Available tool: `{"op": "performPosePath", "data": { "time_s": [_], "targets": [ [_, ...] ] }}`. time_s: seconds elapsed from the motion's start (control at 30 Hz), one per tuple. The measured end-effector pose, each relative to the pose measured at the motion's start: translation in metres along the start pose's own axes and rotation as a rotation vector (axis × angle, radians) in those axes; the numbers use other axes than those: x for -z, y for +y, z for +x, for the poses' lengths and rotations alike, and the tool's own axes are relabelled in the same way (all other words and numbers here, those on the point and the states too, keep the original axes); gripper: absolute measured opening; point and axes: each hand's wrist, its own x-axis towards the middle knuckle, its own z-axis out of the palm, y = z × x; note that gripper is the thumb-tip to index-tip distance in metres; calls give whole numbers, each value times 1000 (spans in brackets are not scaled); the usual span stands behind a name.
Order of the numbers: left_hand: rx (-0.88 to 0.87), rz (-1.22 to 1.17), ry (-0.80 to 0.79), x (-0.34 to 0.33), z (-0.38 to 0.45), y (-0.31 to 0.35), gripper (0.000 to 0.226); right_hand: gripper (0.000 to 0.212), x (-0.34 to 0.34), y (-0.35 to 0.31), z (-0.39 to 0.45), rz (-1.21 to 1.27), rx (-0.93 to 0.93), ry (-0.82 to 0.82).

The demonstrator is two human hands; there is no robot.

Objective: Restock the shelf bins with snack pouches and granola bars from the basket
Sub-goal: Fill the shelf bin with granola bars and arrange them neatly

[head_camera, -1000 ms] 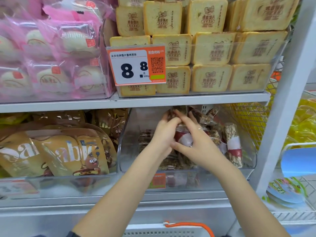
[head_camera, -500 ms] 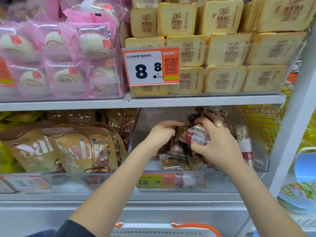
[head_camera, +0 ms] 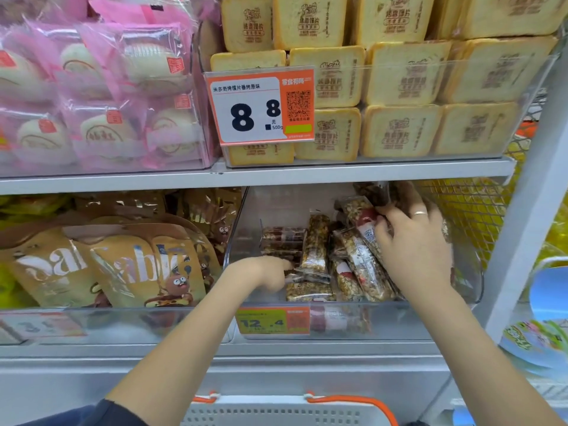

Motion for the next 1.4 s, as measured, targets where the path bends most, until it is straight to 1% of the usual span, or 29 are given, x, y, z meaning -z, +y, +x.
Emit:
{"op": "performPosePath", "data": {
  "time_s": [0.03,0.07,0.13,0.17,0.2,0.33,0.4,0.5,0.53,0.63,0.77,0.87,0.93,1.03,1.07,1.17,1.2,1.23,1.3,1.33,1.4],
  "targets": [
    [-1,-6,77,3,3,0,56,27,-2,0,-3,-23,42,3],
    [22,-20,161,7,6,2,57,36,-6,0,-6,-58,105,-6],
    [86,-65,297,14,12,8,62,63,-13,0,-12,-126,238,-36],
    [100,-80,329,16,17,9,65,71,-15,0,-14,-144,275,-33],
    [106,-84,336,16,22,9,66,74,-15,2,-14,-147,285,-26],
    [126,-64,350,11,37,0,55,67,-14,8,-9,-121,270,-28],
    [158,-10,353,11,38,-1,47,64,-14,8,-9,-113,268,-46],
    [197,56,356,10,36,1,49,62,-13,8,-7,-85,257,-66],
    [194,64,397,12,35,2,53,61,-13,8,-7,-78,253,-68],
    [175,60,586,18,29,2,67,59,-11,11,-6,-54,250,-92],
    [154,-8,607,17,22,5,63,55,-8,17,-7,-28,259,-118],
    [138,-92,734,20,18,4,74,53,-7,23,-7,15,272,-121],
    [109,-55,786,24,16,5,68,52,-7,24,-7,24,281,-114],
    [69,-43,763,23,16,3,38,51,-8,23,-10,26,285,-104],
    [64,-86,724,20,15,3,34,50,-8,23,-10,27,280,-101],
    [81,-162,565,12,8,3,46,51,-8,21,-11,42,266,-97],
    [73,-180,520,10,6,1,46,50,-7,21,-11,49,265,-96],
    [43,-186,482,8,5,-1,44,48,-7,20,-11,56,267,-96],
    [2,-191,419,4,2,-2,50,47,-6,21,-11,65,272,-103],
    [4,-197,413,4,2,-3,53,47,-6,22,-12,67,275,-108],
    [40,-244,469,6,3,-2,60,47,-5,24,-13,67,287,-118]
  ]
}}
